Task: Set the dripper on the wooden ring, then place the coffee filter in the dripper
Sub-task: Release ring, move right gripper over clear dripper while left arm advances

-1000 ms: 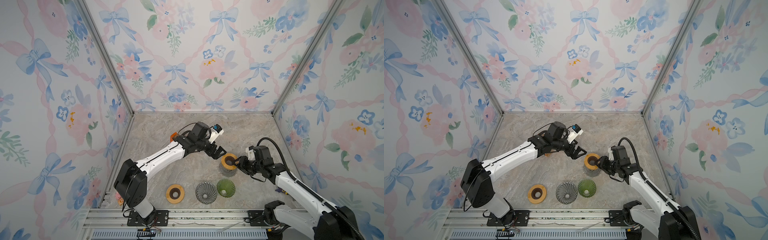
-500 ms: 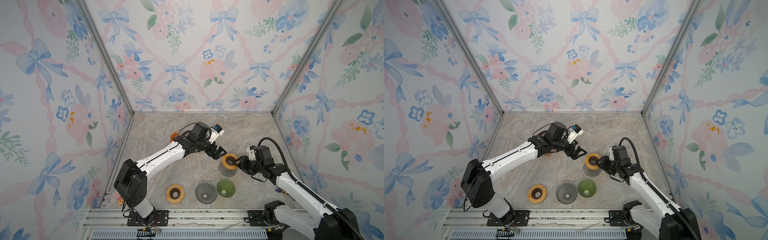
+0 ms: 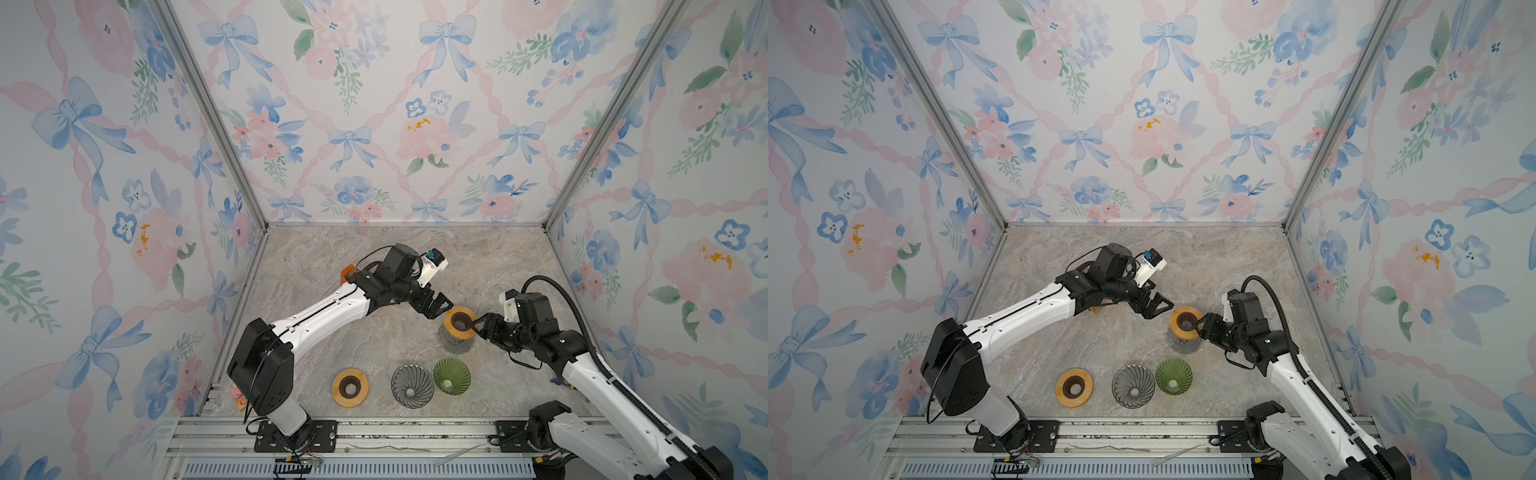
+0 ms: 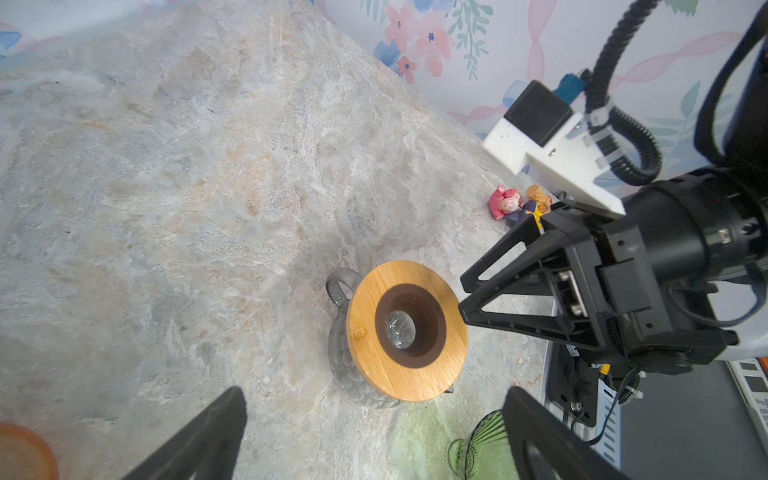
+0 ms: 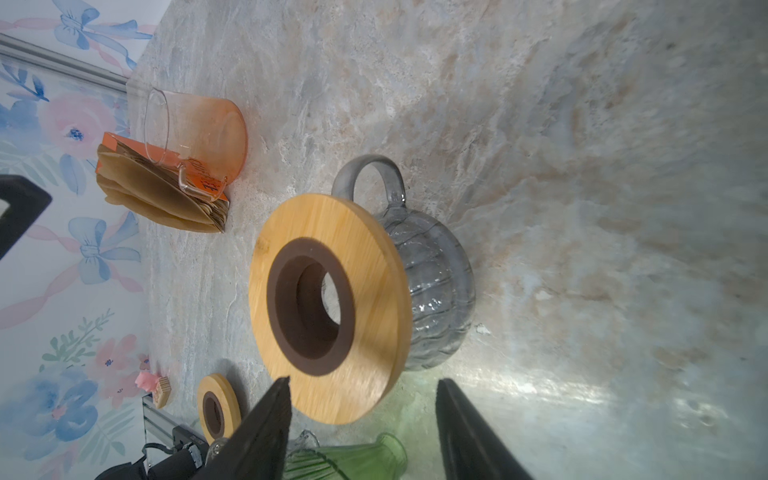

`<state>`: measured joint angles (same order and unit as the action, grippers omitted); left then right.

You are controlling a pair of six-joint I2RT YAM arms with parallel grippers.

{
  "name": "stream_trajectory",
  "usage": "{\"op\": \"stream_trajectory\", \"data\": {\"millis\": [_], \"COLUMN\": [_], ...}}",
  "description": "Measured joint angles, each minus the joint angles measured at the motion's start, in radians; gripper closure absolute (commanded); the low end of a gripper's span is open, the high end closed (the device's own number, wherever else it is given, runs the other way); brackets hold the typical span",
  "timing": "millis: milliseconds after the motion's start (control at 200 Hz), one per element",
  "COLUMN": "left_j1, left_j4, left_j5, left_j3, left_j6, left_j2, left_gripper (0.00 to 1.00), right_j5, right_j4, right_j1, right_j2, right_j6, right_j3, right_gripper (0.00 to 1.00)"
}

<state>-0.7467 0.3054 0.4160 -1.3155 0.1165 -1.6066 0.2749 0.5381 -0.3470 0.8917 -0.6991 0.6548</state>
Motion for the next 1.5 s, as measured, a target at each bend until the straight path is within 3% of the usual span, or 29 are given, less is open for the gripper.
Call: {"op": "stream_trajectory", "data": {"millis": [210, 505, 730, 1135, 1500], "left_j1": [0.000, -0.042, -0.045, -0.045, -0.081], "left_j4": [0.003, 0.001, 0.004, 0.158, 0.183], "left_j5": [0.008, -0.016, -0.041, -0.034, -0.006], "left_j3": [0.032, 0.243, 0.435, 0.639, 0.670], "left_j6": [0.038, 0.186, 0.358, 0.602, 0.648], "left_j2": [0.102, 0.294, 0.433, 0.532, 0.451], "left_gripper": [0.02, 0.02, 0.13, 0.29, 0.48], "right_j5": [-0.086, -0.128, -0.142, -0.141, -0.145], "right_j4": [0.174, 0.278, 0.269, 0.218, 0.213], "right_j1": [-0.158, -0.316, -0.451, -0.482, -0.488], "right_j2": [-0.048, -0.074, -0.072, -0.054, -0.104], "right_j6": [0.077, 0.101, 0.100, 0.101, 0.100], "right_j3": [0.093, 0.110, 0.110, 0.110, 0.110], "right_gripper": [0.44, 0.47, 0.47, 0.45, 0.44]}}
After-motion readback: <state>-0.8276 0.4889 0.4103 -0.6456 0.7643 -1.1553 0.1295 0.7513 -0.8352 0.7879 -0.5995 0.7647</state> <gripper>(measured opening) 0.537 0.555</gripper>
